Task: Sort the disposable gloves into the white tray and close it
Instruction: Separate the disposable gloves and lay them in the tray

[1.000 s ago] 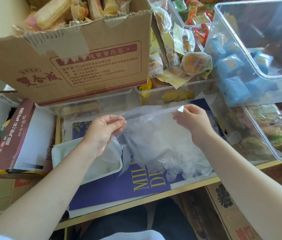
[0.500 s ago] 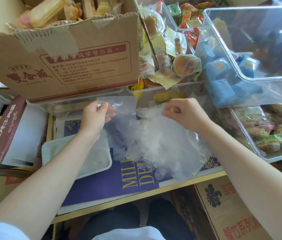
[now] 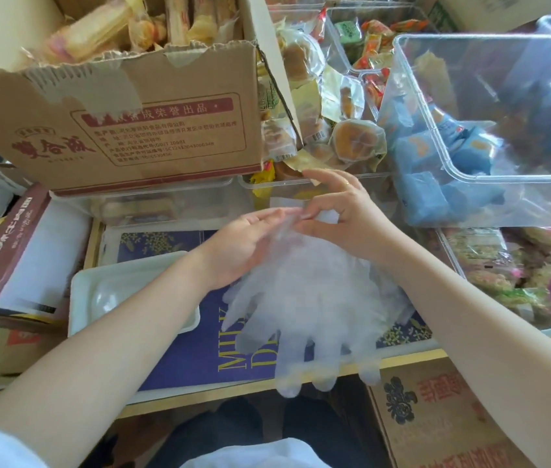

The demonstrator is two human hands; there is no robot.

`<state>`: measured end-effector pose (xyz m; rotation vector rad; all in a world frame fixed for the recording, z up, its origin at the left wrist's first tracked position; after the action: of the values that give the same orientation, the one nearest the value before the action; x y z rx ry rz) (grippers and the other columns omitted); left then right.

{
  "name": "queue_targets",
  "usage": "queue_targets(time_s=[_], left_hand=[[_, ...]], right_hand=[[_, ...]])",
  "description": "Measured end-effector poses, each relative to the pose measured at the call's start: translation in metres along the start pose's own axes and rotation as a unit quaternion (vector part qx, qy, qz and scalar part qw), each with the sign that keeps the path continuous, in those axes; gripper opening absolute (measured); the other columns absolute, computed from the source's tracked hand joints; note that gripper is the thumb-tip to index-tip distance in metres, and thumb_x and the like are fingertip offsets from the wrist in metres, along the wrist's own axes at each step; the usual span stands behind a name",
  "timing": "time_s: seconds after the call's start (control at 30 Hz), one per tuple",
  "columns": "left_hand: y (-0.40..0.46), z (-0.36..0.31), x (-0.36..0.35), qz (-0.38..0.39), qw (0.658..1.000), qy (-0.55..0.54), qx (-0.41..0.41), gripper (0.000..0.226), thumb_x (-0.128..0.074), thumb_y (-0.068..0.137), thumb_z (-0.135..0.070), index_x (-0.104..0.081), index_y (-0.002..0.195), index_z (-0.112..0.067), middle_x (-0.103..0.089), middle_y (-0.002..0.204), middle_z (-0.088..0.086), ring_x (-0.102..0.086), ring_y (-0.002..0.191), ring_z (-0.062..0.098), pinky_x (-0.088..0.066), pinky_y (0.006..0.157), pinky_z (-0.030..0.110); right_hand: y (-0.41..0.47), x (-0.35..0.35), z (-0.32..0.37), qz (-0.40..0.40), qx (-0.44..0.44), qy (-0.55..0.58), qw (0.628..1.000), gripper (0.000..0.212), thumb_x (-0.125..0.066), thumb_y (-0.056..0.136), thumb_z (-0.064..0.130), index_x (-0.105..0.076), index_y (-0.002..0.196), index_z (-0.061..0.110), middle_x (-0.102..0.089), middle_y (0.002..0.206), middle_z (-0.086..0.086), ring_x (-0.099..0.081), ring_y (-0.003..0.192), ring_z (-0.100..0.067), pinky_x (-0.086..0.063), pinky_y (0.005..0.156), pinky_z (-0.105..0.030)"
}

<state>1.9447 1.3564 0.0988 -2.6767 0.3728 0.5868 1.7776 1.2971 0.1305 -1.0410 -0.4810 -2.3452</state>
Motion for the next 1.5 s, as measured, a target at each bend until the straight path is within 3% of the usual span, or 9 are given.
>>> queue_targets(time_s=[0.1,0.23,0.53,0.7,0.8,0.9,1.07,1.2,1.5], left_hand=[[-0.003,0.003,-0.003,-0.010,1.000,0.008,0.025,0.040,-0.029,0.101,-0.027,-0.059,0.120,-0.010,-0.068,0.111,0.005,-0.065,0.100,0.018,-0.050,0.087,0.027],[-0.005,0.009,-0.001,-0.034,0.998,0.040,0.045,0.046,-0.027,0.100,-0.033,-0.062,0.113,-0.005,-0.068,0.110,0.010,-0.064,0.102,0.022,-0.046,0.095,0.034],[-0.017,0.006,0.010,-0.068,0.969,0.233,0.044,0.047,-0.054,0.077,-0.046,-0.065,0.108,-0.012,-0.074,0.093,-0.002,-0.070,0.084,0.012,-0.055,0.076,0.026],[-0.029,0.015,0.031,-0.049,0.950,0.299,0.069,0.013,-0.058,0.091,-0.012,-0.067,0.100,-0.009,-0.074,0.088,-0.003,-0.069,0.082,0.010,-0.048,0.079,0.020],[-0.034,0.018,0.040,-0.025,0.948,0.301,0.099,0.018,-0.053,0.092,-0.001,-0.065,0.105,-0.005,-0.074,0.090,-0.004,-0.068,0.083,0.008,-0.048,0.079,0.016],[-0.038,0.021,0.048,0.008,0.920,0.361,0.151,0.030,-0.053,0.090,0.004,-0.064,0.113,-0.012,-0.073,0.098,-0.008,-0.066,0.097,0.005,-0.049,0.094,0.026],[-0.028,0.018,0.033,-0.074,0.906,0.407,0.094,0.039,-0.071,0.073,-0.038,-0.061,0.111,-0.032,-0.068,0.111,-0.011,-0.061,0.107,0.004,-0.046,0.099,0.037],[-0.019,0.014,0.014,-0.155,0.898,0.411,-0.045,0.006,-0.065,0.087,-0.023,-0.067,0.092,-0.025,-0.073,0.087,-0.005,-0.065,0.081,0.004,-0.048,0.084,0.031],[-0.034,0.010,0.026,-0.166,0.935,0.304,-0.072,0.014,-0.057,0.091,-0.012,-0.068,0.082,-0.016,-0.070,0.075,-0.009,-0.062,0.074,0.000,-0.045,0.076,0.013]], right_hand=[[0.003,0.002,-0.001,0.034,-0.015,0.018,0.999,0.022,-0.072,0.080,0.028,-0.070,0.078,0.006,-0.070,0.094,-0.002,-0.060,0.091,-0.021,-0.029,0.088,-0.021],[0.005,0.001,-0.005,0.046,-0.045,0.057,0.996,0.020,-0.074,0.078,0.024,-0.063,0.069,0.010,-0.056,0.063,0.001,-0.044,0.055,-0.007,-0.036,0.053,-0.019],[0.012,0.001,-0.018,0.011,-0.090,0.105,0.990,0.021,-0.076,0.076,0.017,-0.059,0.067,0.026,-0.057,0.067,0.013,-0.048,0.056,0.004,-0.040,0.059,-0.016],[0.011,0.002,-0.022,0.032,-0.108,0.116,0.987,0.035,-0.073,0.079,0.017,-0.066,0.113,0.017,-0.059,0.082,0.007,-0.053,0.073,-0.006,-0.043,0.073,-0.016],[0.010,0.001,-0.019,0.055,-0.102,0.105,0.988,0.008,-0.074,0.079,0.016,-0.070,0.083,0.021,-0.058,0.071,0.012,-0.050,0.060,0.001,-0.040,0.063,-0.011],[0.008,-0.007,-0.016,0.082,-0.093,0.113,0.986,0.026,-0.075,0.078,0.014,-0.060,0.063,0.029,-0.060,0.064,0.016,-0.052,0.058,0.002,-0.040,0.060,-0.010],[0.003,-0.027,-0.003,0.137,-0.078,0.084,0.984,0.012,-0.072,0.081,0.017,-0.062,0.074,0.015,-0.062,0.066,0.008,-0.053,0.052,0.004,-0.039,0.052,-0.012],[0.003,-0.038,0.003,0.113,-0.069,0.080,0.988,0.015,-0.072,0.081,0.018,-0.062,0.074,0.011,-0.058,0.058,0.006,-0.051,0.044,0.000,-0.036,0.047,-0.011],[0.000,-0.043,0.001,0.166,-0.133,0.215,0.953,0.028,-0.070,0.083,0.024,-0.058,0.059,0.014,-0.047,0.048,0.010,-0.038,0.045,-0.004,-0.032,0.049,-0.019]])
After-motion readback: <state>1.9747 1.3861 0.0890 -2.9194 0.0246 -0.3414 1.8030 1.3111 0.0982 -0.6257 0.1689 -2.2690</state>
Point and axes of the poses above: each hand's wrist, its own y-axis towards the middle knuckle, its own x-axis out of the back of the hand, z = x × y, the point moved 1 cm from there along y, towards the middle knuckle
